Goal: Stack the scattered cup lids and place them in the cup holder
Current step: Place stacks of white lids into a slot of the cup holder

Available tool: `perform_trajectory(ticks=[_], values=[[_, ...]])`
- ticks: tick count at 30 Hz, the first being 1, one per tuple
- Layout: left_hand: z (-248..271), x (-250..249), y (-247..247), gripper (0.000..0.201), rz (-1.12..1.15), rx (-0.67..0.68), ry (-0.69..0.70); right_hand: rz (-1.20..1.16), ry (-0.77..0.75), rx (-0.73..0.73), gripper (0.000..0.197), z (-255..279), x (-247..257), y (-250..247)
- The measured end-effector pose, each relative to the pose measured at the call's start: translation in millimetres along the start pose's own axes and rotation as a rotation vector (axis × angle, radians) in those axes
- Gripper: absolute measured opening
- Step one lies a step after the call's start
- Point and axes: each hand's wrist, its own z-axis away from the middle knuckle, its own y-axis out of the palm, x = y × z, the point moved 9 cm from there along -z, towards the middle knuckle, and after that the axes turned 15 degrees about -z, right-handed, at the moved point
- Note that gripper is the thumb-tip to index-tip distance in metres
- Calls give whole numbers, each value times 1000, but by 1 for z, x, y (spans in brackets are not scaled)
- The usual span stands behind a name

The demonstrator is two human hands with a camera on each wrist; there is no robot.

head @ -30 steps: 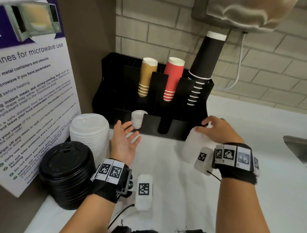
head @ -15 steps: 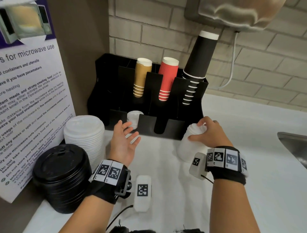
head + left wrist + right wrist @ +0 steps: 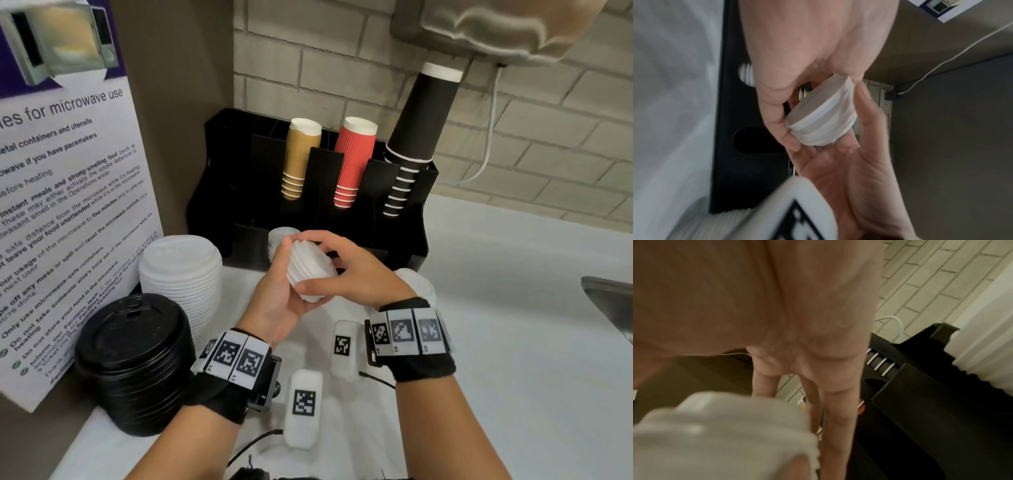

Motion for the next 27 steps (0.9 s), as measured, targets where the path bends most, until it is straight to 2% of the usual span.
perform_trajectory(ticks=[4,7,11,20,27], values=[[-1,-1,-7,72,-88,7,-8,-13,-10,38,63,-2,-1,0],[-1,-1,-7,74,-67,-28,-4,-21,-27,21,63,-3,0,0],[-3,-2,-13,63,-61,-85,10,-39,-39,15,62,-5,0,1],[-5,5,-18,61,-34,-111,-23,197,-86,14,69,-10,8,11],[-4,-5,-17,58,-3,-74,50,204,-92,-20,69,-13,17,7]])
